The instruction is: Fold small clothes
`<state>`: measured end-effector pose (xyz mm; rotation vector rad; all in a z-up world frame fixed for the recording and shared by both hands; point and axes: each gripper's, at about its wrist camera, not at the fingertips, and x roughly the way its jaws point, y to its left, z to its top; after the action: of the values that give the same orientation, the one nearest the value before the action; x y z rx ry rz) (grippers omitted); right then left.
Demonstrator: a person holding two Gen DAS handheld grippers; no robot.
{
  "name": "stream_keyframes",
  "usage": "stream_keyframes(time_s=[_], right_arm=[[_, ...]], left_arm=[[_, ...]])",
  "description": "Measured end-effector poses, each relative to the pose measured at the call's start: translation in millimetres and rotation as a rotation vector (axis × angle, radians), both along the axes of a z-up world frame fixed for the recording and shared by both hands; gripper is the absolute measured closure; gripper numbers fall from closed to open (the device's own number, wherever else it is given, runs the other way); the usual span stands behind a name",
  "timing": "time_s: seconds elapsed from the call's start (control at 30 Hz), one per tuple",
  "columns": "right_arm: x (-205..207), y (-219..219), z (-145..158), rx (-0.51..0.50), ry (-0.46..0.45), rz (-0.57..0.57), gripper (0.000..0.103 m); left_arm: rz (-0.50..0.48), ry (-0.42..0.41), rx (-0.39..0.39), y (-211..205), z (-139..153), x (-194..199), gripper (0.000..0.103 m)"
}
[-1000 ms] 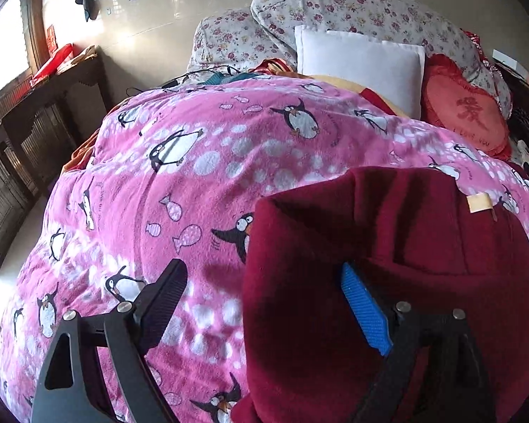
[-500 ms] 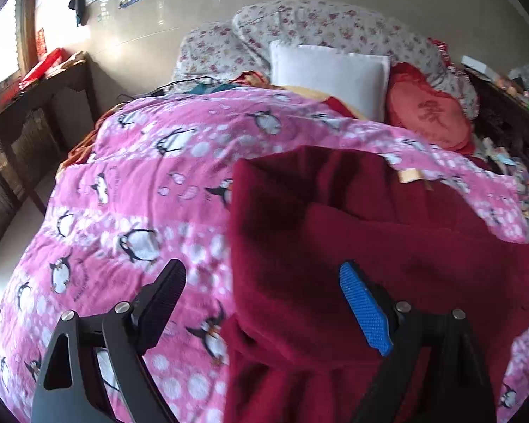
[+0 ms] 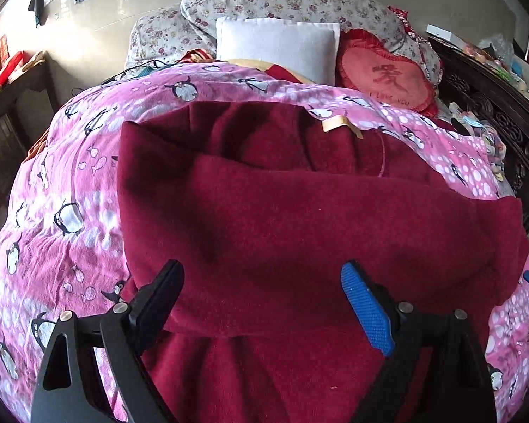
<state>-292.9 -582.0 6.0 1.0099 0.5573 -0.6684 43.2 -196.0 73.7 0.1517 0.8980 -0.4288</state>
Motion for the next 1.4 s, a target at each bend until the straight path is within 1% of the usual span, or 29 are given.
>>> stream_keyframes(time_s=[0.07,0.1,0.13,0.17,0.2,0.27,0.33,0.43,0.47,0.57,0.7,0.77,0.83,0.87,0.93,1.0,1.07,1.13,1.17,1.23,1.27,1.3,1.33,1.37,1.4], right_arm=[[4.3,-8.3,-3.2,0.002,-0.033,-0.024,0.021],[12.3,-12.4,-3.7,-0.008,-0.036,-0.021,0.027],[23.9,-17.7,-3.7,-0.023,-0.024,-0.015,0.037],[30.1,-22.0,-3.5,-0.041,0.000,-0.012,0.069],[36.4,-28.5,-1.5,-0.062,0.024,-0.015,0.091],[38.9,-35.7,8.2,-0.097,-0.014,-0.031,0.091],[36.2,-36.0,30.8,-0.159,-0.050,-0.041,0.094],[34.8,-17.2,79.9,-0.276,-0.092,0.018,0.094],[37.1,-6.7,99.4,-0.318,-0.110,0.052,0.094],[53.7,39.6,161.5,-0.439,-0.210,0.186,0.094],[94.1,104.0,205.0,-0.527,-0.300,0.366,0.094],[125.0,142.5,214.0,-0.552,-0.324,0.471,0.094],[160.9,184.2,209.3,-0.538,-0.333,0.599,0.095],[179.9,205.8,202.0,-0.526,-0.326,0.661,0.094],[212.0,240.3,184.0,-0.500,-0.311,0.752,0.095],[242.5,275.7,157.1,-0.466,-0.277,0.842,0.095],[264.3,303.5,130.9,-0.439,-0.247,0.915,0.095],[289.5,332.6,95.8,-0.402,-0.170,0.996,0.094],[300.2,341.8,78.3,-0.368,-0.128,1.028,0.091],[312.1,349.0,50.4,-0.259,-0.025,1.114,0.073],[311.0,347.8,46.1,-0.228,0.003,1.112,0.054],[303.8,344.4,45.8,-0.226,-0.006,1.100,0.051],[297.4,339.6,51.7,-0.243,-0.022,1.091,0.051],[289.6,334.2,59.7,-0.270,-0.038,1.081,0.048],[280.6,326.6,68.9,-0.302,-0.049,1.063,0.044]], left_arm=[[0.013,0.003,0.007,1.9,-1.7,1.8,0.013],[0.019,0.007,0.008,3.5,-2.0,3.0,0.013],[0.024,0.011,0.006,5.9,-2.0,4.2,0.013],[0.029,0.014,0.004,8.6,-1.7,4.6,0.013],[0.033,0.014,0.003,12.0,-1.0,4.8,0.013],[0.037,0.005,0.002,18.4,1.6,4.9,0.013],[0.047,-0.006,-0.004,25.4,5.1,7.3,0.013],[0.065,-0.008,-0.032,39.8,11.9,12.1,0.013],[0.075,-0.010,-0.043,45.4,14.7,14.0,0.013],[0.105,-0.005,-0.084,63.7,23.2,18.8,0.013],[0.140,-0.019,-0.131,89.2,35.9,24.2,0.013],[0.165,-0.020,-0.162,103.5,40.4,28.2,0.013],[0.187,-0.014,-0.190,115.9,41.8,32.2,0.013],[0.197,-0.010,-0.197,121.3,41.1,34.2,0.013],[0.213,0.001,-0.199,130.6,38.1,39.9,0.013],[0.228,0.010,-0.199,138.4,33.1,44.3,0.013],[0.239,0.019,-0.197,143.1,27.1,46.8,0.013],[0.246,0.035,-0.197,145.8,20.1,49.5,0.013],[0.244,0.044,-0.199,145.8,17.1,51.0,0.013],[0.230,0.056,-0.207,145.4,13.5,52.2,0.013],[0.215,0.056,-0.213,143.7,13.1,51.6,0.013],[0.203,0.053,-0.219,142.1,13.0,50.9,0.013],[0.187,0.046,-0.224,139.0,13.5,49.4,0.013],[0.179,0.044,-0.223,137.0,13.5,48.5,0.013],[0.166,0.045,-0.223,132.9,13.3,46.7,0.013]])
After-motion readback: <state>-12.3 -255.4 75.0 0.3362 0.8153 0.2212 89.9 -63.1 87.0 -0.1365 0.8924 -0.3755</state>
